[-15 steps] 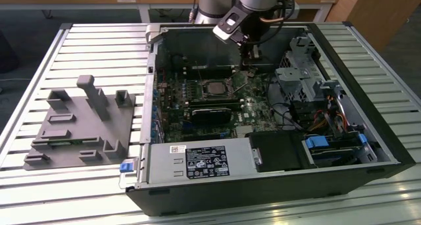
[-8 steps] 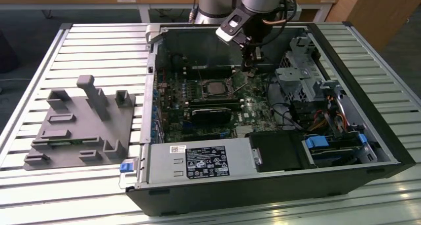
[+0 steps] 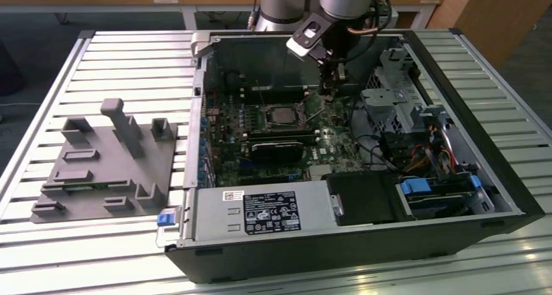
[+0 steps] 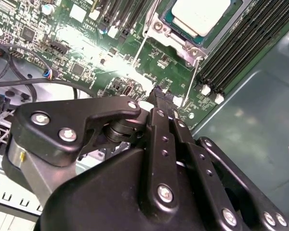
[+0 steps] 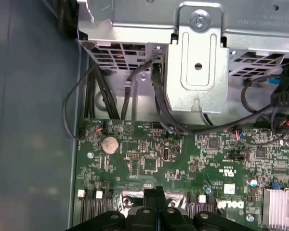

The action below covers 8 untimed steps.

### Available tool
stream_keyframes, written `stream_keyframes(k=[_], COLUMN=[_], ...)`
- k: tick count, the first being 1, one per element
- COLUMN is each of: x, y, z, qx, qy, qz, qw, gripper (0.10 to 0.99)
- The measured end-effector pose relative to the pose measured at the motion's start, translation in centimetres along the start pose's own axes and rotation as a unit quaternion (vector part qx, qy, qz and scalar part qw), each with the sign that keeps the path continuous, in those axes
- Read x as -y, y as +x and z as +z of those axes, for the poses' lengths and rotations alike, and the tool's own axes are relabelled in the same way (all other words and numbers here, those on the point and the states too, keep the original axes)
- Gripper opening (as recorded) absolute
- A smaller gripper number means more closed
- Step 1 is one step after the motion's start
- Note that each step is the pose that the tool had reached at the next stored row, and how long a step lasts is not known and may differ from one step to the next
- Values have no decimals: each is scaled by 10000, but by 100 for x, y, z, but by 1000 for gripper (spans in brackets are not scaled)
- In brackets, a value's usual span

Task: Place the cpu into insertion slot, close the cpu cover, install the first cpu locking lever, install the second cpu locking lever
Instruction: 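Close the cpu cover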

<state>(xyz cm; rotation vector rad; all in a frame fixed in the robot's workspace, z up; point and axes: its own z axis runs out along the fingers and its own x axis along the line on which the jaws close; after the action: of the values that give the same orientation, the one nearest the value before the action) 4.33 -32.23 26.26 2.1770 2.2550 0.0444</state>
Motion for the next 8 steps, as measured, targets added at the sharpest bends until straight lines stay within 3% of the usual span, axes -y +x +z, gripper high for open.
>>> stream_keyframes(k=[8], x=[-93], y=[5], z=[15], qx=[-1], qy=[1], qz=[4], qw=[10000], gripper=[106])
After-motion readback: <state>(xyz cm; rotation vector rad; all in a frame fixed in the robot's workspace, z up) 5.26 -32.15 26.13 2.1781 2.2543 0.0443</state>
